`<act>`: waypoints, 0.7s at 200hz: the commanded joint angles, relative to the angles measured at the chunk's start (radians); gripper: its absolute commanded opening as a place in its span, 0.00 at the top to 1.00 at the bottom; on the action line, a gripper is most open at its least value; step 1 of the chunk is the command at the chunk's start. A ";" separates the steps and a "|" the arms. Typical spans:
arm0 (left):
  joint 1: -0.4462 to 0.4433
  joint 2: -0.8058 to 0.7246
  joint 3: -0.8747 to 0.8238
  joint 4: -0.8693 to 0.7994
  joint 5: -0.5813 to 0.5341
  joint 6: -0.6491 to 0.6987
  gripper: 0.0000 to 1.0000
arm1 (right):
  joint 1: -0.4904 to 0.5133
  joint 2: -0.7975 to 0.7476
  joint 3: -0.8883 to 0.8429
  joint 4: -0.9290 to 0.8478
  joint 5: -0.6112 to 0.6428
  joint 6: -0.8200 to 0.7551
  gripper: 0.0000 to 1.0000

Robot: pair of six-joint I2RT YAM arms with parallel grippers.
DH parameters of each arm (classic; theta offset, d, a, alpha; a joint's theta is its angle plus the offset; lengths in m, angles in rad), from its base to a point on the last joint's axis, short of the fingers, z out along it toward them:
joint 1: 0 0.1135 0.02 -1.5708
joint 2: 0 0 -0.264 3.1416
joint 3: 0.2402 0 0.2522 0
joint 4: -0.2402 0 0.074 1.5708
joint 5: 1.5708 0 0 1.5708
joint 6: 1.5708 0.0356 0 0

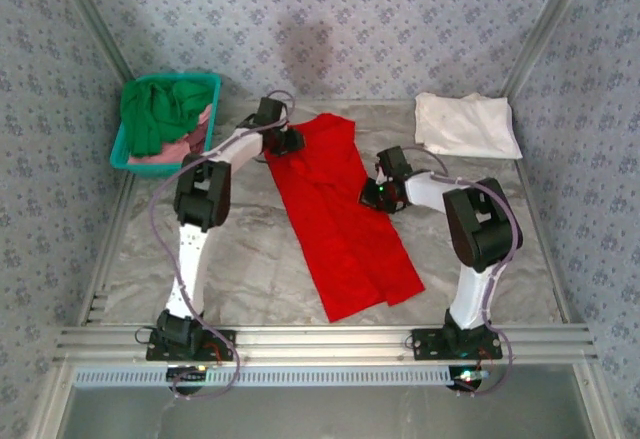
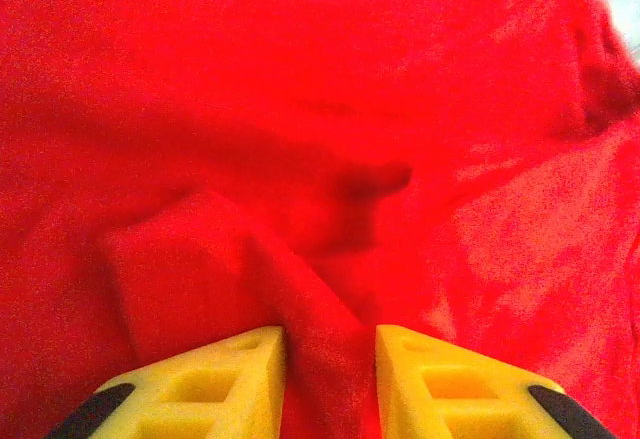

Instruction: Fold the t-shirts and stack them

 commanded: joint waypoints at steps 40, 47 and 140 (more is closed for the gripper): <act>-0.042 0.214 0.599 -0.388 0.079 0.142 0.71 | 0.070 -0.013 -0.008 0.033 0.014 0.277 0.88; -0.042 0.197 0.597 -0.404 0.061 0.143 0.71 | 0.069 -0.036 0.006 0.020 0.029 0.276 0.87; -0.006 -0.413 -0.513 0.206 0.034 -0.093 0.71 | -0.079 0.191 0.564 -0.320 0.081 -0.132 0.78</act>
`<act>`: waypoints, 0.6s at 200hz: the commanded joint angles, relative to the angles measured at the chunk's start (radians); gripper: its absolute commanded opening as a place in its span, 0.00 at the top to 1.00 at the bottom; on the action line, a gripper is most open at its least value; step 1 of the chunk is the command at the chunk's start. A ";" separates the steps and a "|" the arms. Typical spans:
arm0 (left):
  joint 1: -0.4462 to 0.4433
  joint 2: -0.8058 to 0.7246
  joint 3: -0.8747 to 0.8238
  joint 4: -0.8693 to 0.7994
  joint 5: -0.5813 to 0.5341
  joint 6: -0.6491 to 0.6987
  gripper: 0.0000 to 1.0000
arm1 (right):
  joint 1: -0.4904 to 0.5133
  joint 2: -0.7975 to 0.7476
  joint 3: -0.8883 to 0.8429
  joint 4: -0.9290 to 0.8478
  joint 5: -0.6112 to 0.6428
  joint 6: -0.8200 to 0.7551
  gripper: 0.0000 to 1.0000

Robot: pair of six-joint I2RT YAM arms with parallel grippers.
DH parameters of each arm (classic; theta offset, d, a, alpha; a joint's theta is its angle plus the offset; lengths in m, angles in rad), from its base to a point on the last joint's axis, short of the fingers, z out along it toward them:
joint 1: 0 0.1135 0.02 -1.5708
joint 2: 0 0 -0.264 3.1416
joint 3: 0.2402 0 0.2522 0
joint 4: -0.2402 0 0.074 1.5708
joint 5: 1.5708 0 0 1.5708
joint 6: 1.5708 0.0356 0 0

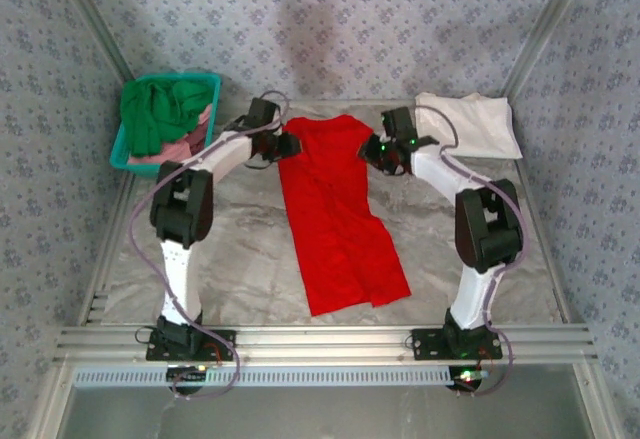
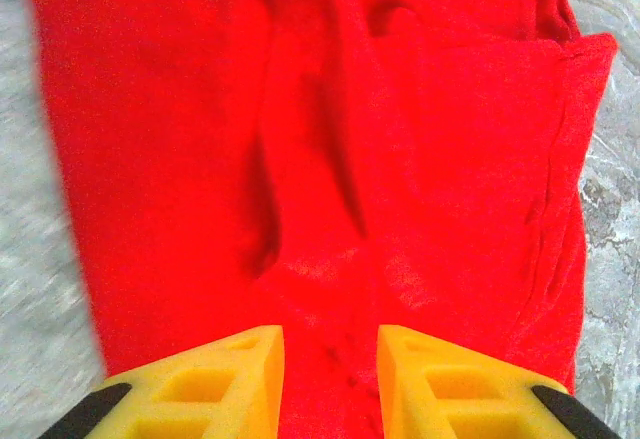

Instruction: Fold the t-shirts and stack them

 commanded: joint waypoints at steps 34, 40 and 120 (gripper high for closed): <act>-0.076 -0.038 -0.182 0.175 0.025 -0.076 0.72 | -0.022 0.406 0.448 -0.275 -0.055 -0.171 0.80; -0.088 -0.037 -0.195 0.182 0.029 -0.086 0.72 | -0.026 0.445 0.494 -0.291 -0.064 -0.167 0.80; -0.150 -0.100 -0.375 0.197 -0.014 -0.102 0.73 | -0.089 0.775 0.854 -0.158 -0.049 0.035 0.83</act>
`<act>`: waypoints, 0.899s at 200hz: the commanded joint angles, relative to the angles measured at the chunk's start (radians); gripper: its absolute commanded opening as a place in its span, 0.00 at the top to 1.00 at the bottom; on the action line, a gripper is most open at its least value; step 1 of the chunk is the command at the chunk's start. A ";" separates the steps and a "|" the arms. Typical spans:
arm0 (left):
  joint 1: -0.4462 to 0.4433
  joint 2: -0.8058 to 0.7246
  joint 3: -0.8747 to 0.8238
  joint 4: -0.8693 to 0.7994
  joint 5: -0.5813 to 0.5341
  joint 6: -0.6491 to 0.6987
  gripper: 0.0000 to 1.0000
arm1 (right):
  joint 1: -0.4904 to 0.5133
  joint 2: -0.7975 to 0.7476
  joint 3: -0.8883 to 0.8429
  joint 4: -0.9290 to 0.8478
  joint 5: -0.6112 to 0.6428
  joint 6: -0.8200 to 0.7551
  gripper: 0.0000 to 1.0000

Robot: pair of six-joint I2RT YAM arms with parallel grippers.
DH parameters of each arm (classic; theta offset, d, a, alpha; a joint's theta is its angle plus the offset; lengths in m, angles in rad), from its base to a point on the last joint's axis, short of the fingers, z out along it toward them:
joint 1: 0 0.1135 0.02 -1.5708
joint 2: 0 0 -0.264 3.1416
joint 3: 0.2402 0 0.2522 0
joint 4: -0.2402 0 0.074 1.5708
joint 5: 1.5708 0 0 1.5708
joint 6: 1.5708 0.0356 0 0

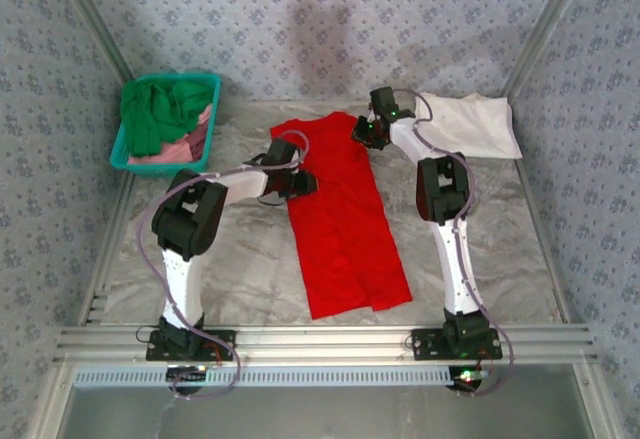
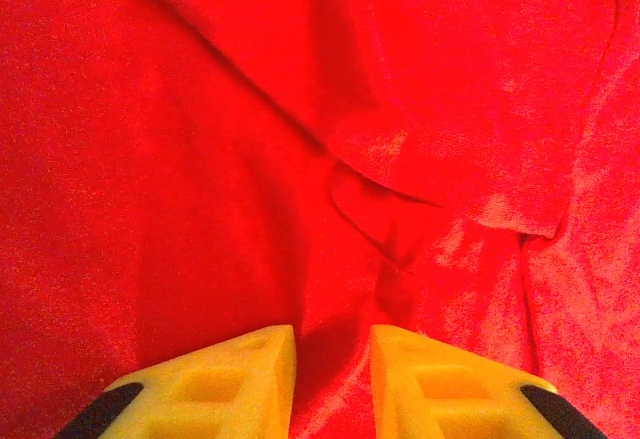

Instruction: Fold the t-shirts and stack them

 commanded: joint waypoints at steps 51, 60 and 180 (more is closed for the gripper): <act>0.020 -0.035 -0.040 -0.069 -0.043 0.013 0.72 | -0.069 0.229 0.333 0.123 -0.078 0.260 0.84; 0.028 -0.047 -0.037 -0.075 -0.059 0.023 0.72 | -0.073 0.190 0.326 0.113 -0.097 0.238 0.82; 0.159 -0.134 0.125 -0.153 -0.066 0.065 0.66 | 0.037 -0.496 -0.660 0.214 -0.105 -0.061 1.00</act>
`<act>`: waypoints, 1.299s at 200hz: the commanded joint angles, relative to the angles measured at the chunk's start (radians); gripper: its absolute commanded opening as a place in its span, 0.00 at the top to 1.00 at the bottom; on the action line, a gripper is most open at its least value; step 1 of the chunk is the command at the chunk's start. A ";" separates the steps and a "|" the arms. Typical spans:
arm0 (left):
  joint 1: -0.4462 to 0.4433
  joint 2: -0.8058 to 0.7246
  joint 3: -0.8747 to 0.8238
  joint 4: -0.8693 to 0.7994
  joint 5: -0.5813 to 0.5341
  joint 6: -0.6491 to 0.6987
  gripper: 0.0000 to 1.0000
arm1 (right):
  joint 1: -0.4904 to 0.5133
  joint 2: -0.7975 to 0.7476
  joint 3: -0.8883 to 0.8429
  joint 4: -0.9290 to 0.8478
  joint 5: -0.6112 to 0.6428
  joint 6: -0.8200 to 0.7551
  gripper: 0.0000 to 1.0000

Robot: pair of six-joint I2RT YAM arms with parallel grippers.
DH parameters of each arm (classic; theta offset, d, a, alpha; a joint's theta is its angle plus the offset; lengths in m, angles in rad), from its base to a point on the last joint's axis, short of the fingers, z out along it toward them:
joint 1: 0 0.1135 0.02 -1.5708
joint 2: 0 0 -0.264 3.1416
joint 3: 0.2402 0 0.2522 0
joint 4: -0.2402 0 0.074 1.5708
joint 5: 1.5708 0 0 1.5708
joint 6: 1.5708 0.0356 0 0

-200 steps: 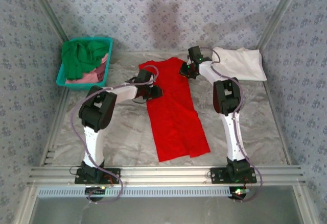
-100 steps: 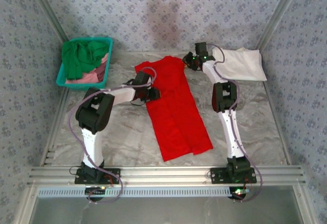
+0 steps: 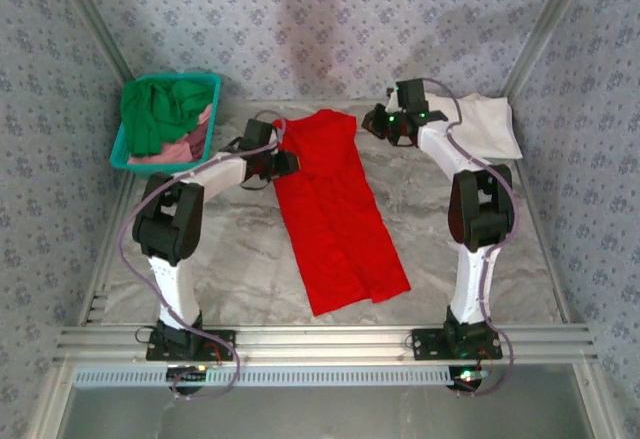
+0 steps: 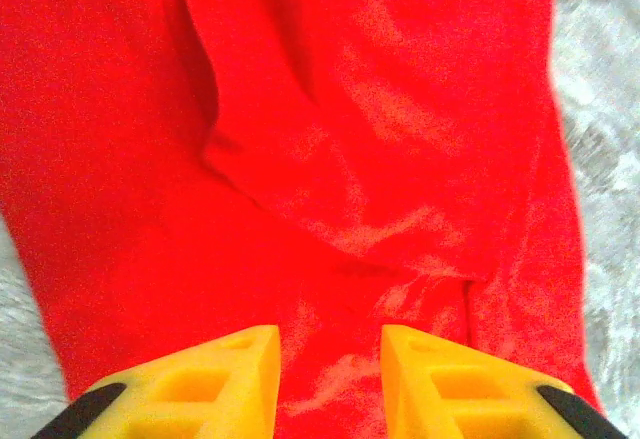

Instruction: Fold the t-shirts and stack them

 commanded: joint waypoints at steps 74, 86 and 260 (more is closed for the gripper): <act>0.048 0.238 0.338 -0.185 -0.141 0.017 1.00 | 0.089 0.139 -0.123 0.051 0.114 -0.090 1.00; 0.049 0.290 0.386 -0.208 -0.141 0.006 1.00 | 0.086 0.144 -0.142 0.059 0.130 -0.072 1.00; 0.002 0.629 1.020 -0.436 -0.030 0.094 1.00 | 0.055 -0.027 -0.541 0.412 0.201 0.349 1.00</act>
